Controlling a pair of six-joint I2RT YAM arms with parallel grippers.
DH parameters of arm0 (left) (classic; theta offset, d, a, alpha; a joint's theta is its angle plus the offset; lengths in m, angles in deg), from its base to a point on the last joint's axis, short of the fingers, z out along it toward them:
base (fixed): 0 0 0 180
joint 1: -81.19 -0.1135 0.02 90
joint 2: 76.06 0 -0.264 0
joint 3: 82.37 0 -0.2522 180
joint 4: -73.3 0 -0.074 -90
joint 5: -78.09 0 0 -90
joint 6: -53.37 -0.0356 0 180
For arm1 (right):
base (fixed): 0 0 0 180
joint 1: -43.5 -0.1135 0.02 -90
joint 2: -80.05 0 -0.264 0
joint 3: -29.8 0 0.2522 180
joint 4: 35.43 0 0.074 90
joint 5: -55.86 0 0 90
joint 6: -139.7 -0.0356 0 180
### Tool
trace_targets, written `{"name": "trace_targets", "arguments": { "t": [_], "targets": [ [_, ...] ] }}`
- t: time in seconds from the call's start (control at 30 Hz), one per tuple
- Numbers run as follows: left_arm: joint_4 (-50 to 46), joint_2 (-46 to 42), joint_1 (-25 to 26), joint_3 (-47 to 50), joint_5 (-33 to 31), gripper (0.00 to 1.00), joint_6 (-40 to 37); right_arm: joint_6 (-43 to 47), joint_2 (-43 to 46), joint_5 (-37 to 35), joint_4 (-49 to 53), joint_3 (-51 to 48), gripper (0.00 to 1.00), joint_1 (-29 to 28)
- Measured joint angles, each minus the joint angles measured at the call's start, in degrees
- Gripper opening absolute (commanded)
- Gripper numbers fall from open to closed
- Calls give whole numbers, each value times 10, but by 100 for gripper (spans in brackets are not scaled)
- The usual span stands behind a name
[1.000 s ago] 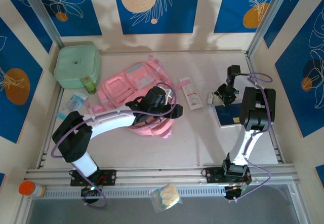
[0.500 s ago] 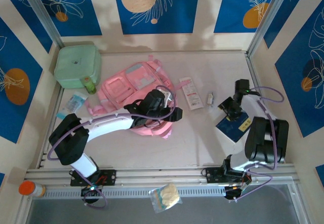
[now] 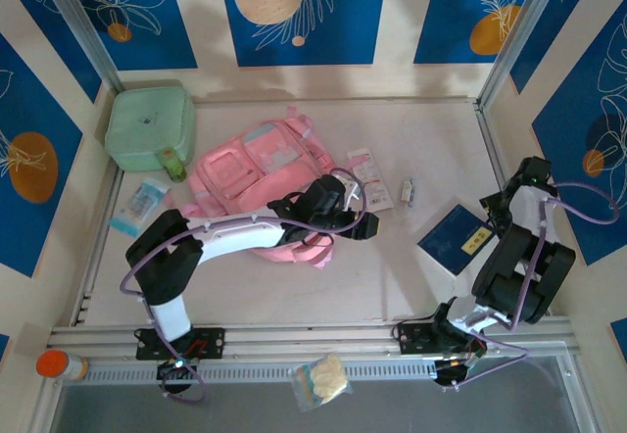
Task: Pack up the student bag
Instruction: Move the book to the middle-right of the table.
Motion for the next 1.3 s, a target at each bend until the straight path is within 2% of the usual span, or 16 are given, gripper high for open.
{"name": "trace_targets", "arguments": {
  "t": [0.3,0.53,0.7,1.07,1.2,1.3],
  "targets": [
    [17,5,2,0,4,71,11,7,-64,4,-5,2,69,5],
    [21,5,3,8,4,71,13,16,-111,9,-6,14,67,-35],
    [21,5,3,12,1,71,13,20,-120,7,-10,19,67,-92],
    [21,5,3,19,-12,71,30,17,-117,28,-13,17,65,-271],
    [24,13,4,19,-15,69,45,18,-93,62,-10,9,66,-298],
    [25,29,4,19,-16,67,57,21,-66,88,3,5,66,-282]
  ]
}}
